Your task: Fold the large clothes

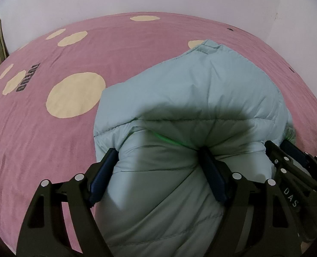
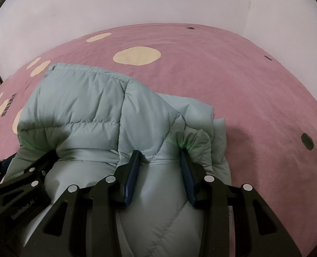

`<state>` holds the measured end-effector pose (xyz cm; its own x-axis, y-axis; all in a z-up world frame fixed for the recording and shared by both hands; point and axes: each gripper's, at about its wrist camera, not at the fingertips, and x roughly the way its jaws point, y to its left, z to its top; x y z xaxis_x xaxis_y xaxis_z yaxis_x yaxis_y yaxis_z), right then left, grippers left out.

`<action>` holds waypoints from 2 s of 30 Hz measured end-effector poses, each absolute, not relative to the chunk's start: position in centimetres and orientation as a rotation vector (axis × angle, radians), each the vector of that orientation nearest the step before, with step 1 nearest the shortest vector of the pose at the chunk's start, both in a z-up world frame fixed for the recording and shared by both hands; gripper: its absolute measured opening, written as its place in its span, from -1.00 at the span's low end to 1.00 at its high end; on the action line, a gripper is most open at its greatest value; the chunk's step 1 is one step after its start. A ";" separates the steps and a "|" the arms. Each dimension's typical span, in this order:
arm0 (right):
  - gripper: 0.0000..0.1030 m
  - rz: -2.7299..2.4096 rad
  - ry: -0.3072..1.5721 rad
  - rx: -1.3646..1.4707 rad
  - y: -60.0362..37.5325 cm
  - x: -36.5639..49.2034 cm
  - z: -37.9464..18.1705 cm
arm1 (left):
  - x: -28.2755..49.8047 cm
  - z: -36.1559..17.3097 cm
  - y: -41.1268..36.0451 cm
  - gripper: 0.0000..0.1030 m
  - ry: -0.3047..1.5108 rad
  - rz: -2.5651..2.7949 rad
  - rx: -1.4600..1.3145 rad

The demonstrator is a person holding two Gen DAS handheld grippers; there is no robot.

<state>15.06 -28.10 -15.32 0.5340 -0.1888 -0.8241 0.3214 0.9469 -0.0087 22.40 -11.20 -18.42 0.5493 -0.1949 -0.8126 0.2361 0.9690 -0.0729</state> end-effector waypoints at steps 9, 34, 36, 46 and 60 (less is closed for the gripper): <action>-0.22 -0.304 0.934 0.150 -27.8 14.2 -14.8 | 21.9 -17.5 -11.1 0.56 0.964 -0.255 0.035; 0.48 -0.293 0.890 0.164 -27.9 12.2 -11.4 | 19.8 -14.5 -9.3 0.75 0.972 -0.258 -0.008; 0.48 -0.284 0.886 0.183 -28.0 11.9 -10.8 | 19.3 -14.1 -9.0 0.75 0.964 -0.266 -0.011; 0.53 -0.244 0.825 0.301 -29.9 8.9 -7.4 | 17.4 -11.5 -4.4 0.76 0.941 -0.322 -0.162; 0.53 -0.198 0.904 0.583 -32.9 7.3 -11.0 | 17.2 -15.6 -0.9 0.76 1.060 -0.428 -0.500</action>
